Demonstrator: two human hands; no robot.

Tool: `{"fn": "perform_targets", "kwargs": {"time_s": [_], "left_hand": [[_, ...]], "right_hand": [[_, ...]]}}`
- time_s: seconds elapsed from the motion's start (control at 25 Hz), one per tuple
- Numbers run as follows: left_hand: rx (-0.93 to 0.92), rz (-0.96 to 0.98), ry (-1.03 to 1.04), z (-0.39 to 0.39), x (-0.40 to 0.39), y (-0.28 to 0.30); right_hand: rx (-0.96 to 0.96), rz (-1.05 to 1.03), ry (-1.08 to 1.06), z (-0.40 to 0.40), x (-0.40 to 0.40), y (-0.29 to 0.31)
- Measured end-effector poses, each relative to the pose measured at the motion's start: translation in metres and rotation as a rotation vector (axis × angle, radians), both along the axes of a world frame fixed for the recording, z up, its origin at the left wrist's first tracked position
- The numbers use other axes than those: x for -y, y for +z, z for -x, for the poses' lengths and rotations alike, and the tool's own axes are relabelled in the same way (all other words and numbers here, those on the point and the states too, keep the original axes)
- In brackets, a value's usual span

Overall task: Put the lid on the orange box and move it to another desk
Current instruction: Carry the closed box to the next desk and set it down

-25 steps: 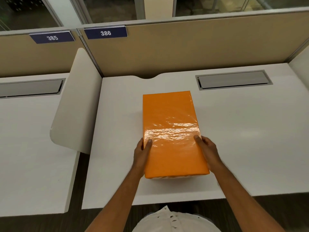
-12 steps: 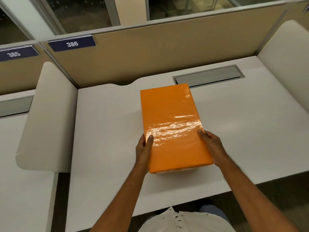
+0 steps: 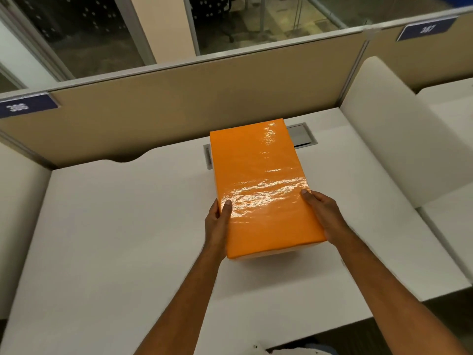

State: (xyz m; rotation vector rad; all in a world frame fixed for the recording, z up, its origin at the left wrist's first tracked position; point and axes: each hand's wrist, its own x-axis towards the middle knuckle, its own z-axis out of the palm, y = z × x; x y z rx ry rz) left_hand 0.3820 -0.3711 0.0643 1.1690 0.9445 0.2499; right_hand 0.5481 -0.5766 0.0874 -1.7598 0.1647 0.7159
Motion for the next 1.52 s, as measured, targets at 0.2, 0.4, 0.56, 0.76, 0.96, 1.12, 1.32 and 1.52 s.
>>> {"fn": "perform_targets", "kwargs": {"time_s": [0.2, 0.4, 0.56, 0.76, 0.96, 1.12, 1.32, 1.52], "left_hand": [[0.036, 0.016, 0.007, -0.105, 0.055, 0.001], [0.067, 0.023, -0.005, -0.196, 0.086, -0.005], [0.078, 0.016, -0.012, -0.254, 0.1, -0.01], [0.056, 0.029, -0.015, -0.307, 0.101, -0.025], [0.023, 0.047, 0.003, -0.341, 0.096, -0.041], [0.006, 0.056, 0.0, -0.351, 0.096, -0.056], [-0.001, 0.039, -0.014, -0.354, 0.092, -0.064], [-0.028, 0.011, -0.039, -0.353, 0.092, -0.066]], "right_hand": [[0.026, 0.002, 0.013, -0.108, 0.057, 0.005], [0.04, -0.005, -0.006, -0.197, 0.091, 0.005], [0.042, -0.025, -0.038, -0.253, 0.103, 0.001], [0.047, -0.014, -0.053, -0.307, 0.101, -0.016], [0.038, 0.005, -0.052, -0.342, 0.096, -0.038], [0.021, 0.018, -0.039, -0.357, 0.095, -0.056], [0.067, 0.023, -0.025, -0.361, 0.095, -0.068], [0.17, 0.112, -0.006, -0.357, 0.094, -0.067]]}}
